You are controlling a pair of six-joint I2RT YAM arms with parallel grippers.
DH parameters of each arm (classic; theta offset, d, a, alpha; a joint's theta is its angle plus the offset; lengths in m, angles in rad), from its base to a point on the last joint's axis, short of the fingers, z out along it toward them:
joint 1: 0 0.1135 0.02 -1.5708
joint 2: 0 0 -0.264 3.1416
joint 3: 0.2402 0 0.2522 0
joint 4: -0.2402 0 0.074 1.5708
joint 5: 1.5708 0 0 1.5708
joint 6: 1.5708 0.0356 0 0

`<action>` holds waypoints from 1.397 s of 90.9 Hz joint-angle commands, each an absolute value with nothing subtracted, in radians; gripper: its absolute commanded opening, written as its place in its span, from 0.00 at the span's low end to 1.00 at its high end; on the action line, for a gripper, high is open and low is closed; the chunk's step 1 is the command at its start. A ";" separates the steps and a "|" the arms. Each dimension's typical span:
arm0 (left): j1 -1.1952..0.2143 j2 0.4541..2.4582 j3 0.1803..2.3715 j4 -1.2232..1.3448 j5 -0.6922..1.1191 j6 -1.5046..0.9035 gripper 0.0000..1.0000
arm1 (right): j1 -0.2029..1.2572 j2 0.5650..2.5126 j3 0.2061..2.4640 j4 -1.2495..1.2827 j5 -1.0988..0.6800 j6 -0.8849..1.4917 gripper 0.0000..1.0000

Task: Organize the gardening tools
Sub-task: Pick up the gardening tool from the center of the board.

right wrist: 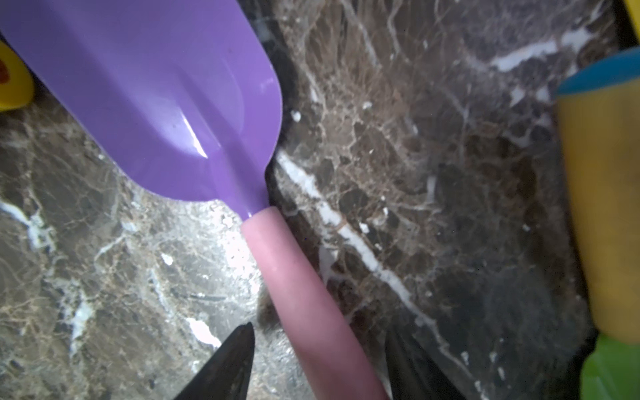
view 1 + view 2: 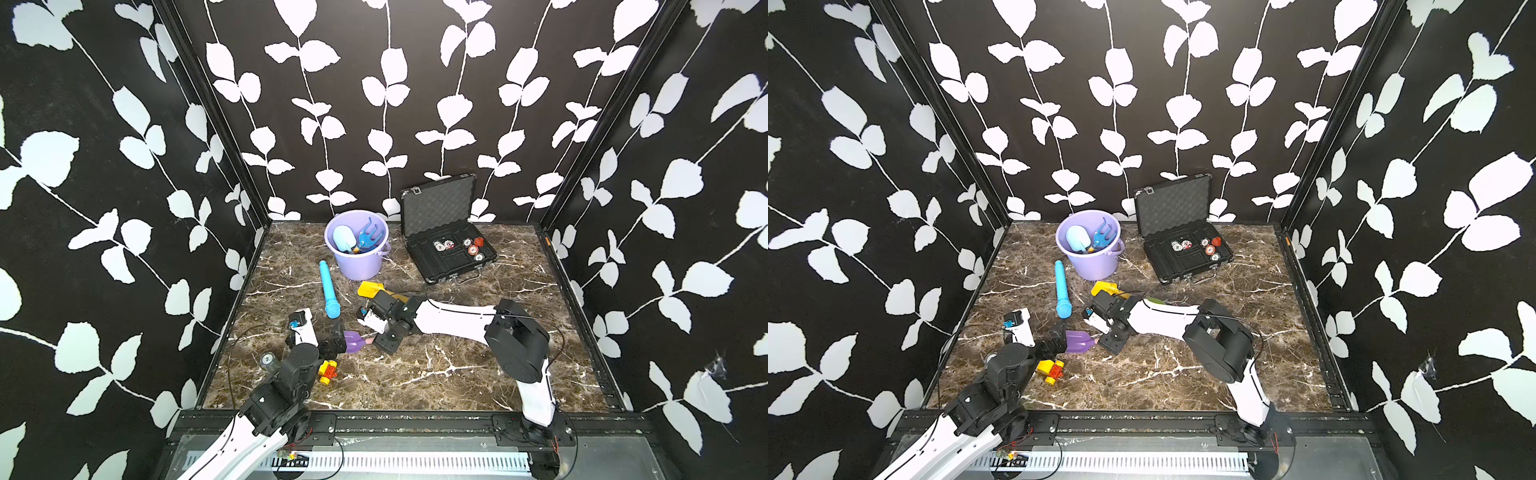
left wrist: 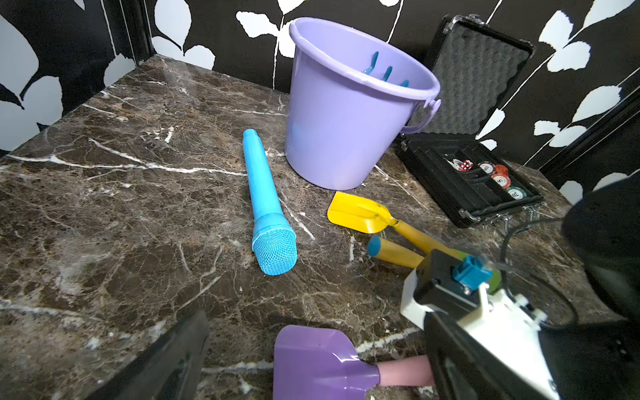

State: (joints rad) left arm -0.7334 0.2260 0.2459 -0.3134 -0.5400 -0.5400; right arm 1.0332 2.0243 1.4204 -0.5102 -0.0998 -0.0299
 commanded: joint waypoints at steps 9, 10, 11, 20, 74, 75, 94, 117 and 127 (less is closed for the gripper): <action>-0.736 0.227 0.228 -0.316 -0.555 -0.552 0.99 | 1.059 2.025 1.412 -0.542 -0.042 -0.016 0.51; -0.736 0.228 0.228 -0.316 -0.555 -0.552 0.99 | 1.060 2.024 1.410 -0.541 -0.040 -0.016 0.51; -0.736 0.228 0.228 -0.316 -0.555 -0.553 0.99 | 1.061 2.023 1.408 -0.541 -0.038 -0.015 0.50; -0.736 0.227 0.230 -0.319 -0.556 -0.551 0.99 | 1.062 2.016 1.392 -0.531 -0.032 -0.012 0.42; -0.736 0.238 0.232 -0.317 -0.556 -0.563 0.99 | 1.083 1.920 1.250 -0.470 0.012 0.025 0.00; -0.736 0.241 0.232 -0.316 -0.556 -0.563 0.99 | 1.083 1.915 1.245 -0.467 0.017 0.028 0.00; -0.736 0.271 0.248 -0.303 -0.537 -0.574 0.99 | 1.084 1.834 1.150 -0.361 0.093 0.080 0.00; -0.736 0.345 0.281 -0.252 -0.472 -0.560 0.99 | 1.082 1.761 1.068 -0.258 0.184 0.149 0.00; -0.736 0.413 0.311 -0.227 -0.440 -0.549 0.99 | 1.082 1.724 1.035 -0.219 0.211 0.170 0.00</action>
